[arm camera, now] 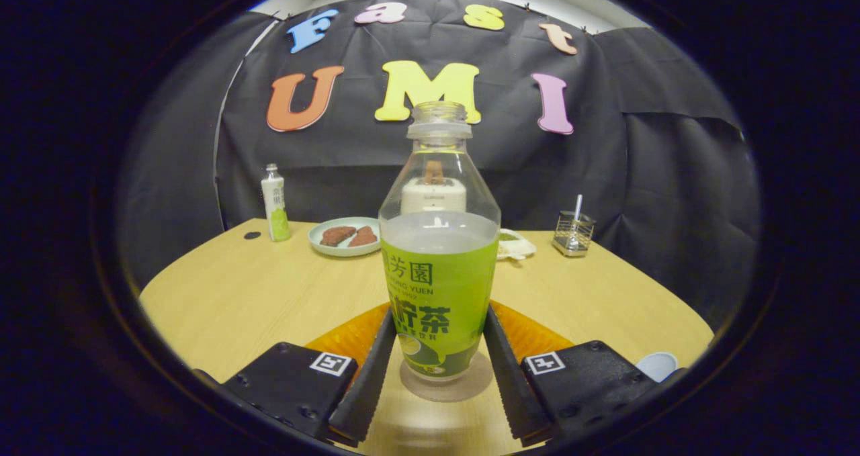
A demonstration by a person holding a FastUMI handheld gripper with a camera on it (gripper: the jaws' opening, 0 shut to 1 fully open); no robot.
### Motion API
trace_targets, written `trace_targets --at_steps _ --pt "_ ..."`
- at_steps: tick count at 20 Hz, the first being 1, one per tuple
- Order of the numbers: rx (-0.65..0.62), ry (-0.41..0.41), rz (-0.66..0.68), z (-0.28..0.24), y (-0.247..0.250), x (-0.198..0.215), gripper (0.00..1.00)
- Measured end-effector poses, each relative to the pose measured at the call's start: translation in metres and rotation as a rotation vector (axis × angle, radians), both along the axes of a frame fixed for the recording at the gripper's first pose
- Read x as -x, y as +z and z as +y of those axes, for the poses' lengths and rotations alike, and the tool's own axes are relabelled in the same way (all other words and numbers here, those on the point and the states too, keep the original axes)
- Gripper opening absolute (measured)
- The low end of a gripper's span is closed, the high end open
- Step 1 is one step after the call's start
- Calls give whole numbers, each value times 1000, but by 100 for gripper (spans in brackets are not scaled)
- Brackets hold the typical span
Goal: Take the bottle from table, then pour the juice into the cup, finally place the bottle on the coaster
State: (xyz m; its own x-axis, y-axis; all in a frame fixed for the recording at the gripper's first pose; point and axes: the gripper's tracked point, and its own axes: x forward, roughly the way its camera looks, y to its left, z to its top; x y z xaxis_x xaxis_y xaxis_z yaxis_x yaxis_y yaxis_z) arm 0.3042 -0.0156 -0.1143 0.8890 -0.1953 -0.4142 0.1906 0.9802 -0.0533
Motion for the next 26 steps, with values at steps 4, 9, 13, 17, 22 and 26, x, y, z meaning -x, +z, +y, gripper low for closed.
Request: trace_targets --at_steps 4,9,13,17,22,26 --pt "-9 -12 30 -6 -12 -4 80" --pt "-14 -21 49 -13 -17 -5 84" --pt "-31 3 61 -13 -16 2 98" --pt "-23 21 48 -10 -6 38 98" --pt "-17 28 -67 1 46 123 100" --pt "-30 43 -213 7 109 195 100"
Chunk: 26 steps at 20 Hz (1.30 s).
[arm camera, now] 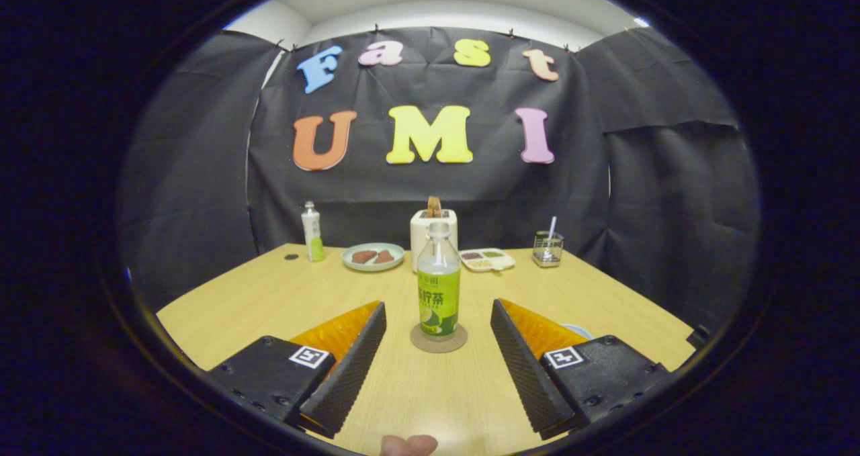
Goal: Take the bottle from table, then pour the juice into the cup, finally place the bottle on the coaster
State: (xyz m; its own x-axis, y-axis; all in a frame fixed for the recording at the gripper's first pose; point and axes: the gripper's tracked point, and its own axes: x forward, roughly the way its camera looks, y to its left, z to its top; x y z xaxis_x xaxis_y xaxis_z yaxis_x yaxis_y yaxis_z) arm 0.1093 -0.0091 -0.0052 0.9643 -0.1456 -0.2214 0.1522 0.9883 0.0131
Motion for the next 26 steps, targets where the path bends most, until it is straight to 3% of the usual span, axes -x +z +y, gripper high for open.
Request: trace_targets --at_steps 7,11,26 --pt "-2 -31 -87 -10 38 107 100" --pt "21 -13 -110 -9 43 139 100" --pt "38 30 -126 7 32 151 100"
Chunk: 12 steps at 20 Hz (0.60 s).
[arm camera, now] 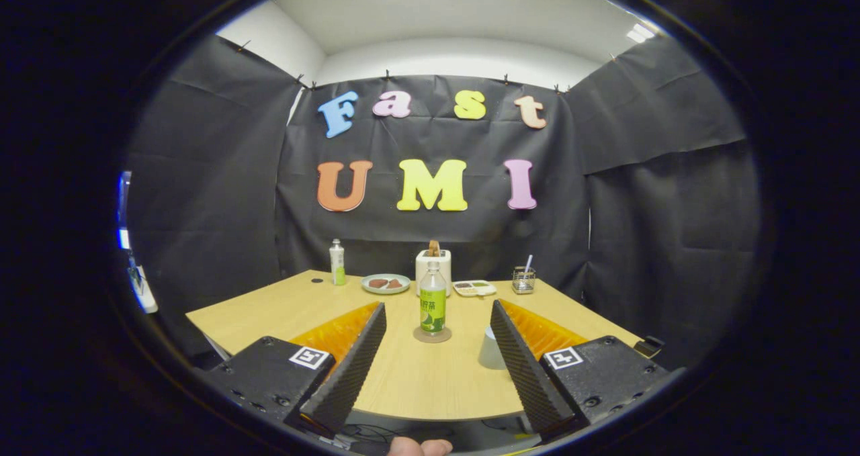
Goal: Take the bottle from table, then pour the juice into the cup, finally place the bottle on the coaster
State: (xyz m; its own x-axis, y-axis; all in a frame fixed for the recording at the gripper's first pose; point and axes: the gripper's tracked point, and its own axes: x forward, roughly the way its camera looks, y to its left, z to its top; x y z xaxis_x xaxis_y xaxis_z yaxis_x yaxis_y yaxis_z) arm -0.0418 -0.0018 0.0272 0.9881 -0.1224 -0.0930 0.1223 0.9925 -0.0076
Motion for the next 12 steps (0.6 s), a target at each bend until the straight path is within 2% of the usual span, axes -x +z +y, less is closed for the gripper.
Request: trace_targets --at_steps 12 --pt "8 2 -7 -2 -2 -4 100"
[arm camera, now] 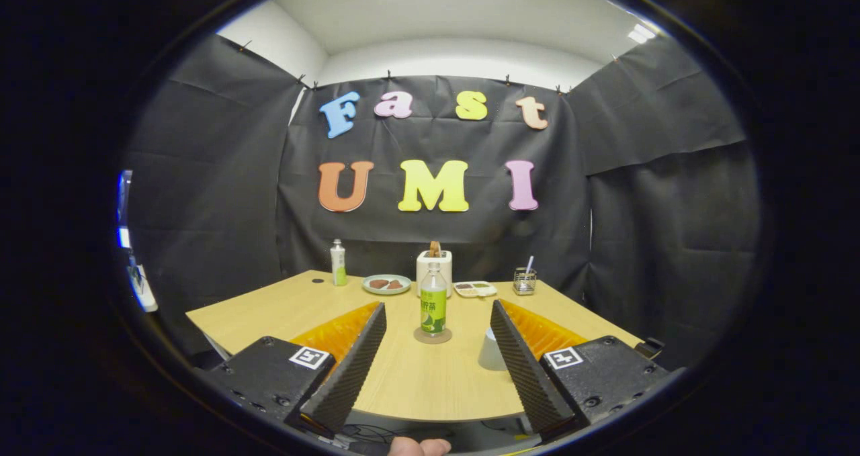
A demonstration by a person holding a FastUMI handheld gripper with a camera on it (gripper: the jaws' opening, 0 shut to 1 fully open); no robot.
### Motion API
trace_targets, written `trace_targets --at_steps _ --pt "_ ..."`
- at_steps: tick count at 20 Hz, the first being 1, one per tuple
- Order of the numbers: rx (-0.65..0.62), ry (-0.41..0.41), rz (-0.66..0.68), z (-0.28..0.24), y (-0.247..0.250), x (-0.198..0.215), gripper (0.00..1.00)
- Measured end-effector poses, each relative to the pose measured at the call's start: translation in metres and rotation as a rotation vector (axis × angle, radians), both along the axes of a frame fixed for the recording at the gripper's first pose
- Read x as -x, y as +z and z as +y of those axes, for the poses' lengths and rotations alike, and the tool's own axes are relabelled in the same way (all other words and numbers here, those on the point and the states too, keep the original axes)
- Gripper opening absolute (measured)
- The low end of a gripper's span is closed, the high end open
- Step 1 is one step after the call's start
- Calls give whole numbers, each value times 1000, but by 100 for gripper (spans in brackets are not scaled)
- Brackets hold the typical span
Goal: Take the bottle from table, then pour the juice into the cup, finally place the bottle on the coaster
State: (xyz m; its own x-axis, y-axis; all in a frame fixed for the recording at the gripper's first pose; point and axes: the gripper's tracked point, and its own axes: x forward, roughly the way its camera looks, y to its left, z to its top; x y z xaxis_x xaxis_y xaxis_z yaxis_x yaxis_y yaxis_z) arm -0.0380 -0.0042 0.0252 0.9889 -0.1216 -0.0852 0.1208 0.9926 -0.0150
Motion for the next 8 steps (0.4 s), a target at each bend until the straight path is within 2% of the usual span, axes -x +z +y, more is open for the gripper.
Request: trace_targets --at_steps 8 --pt "9 -6 -3 2 1 2 100"
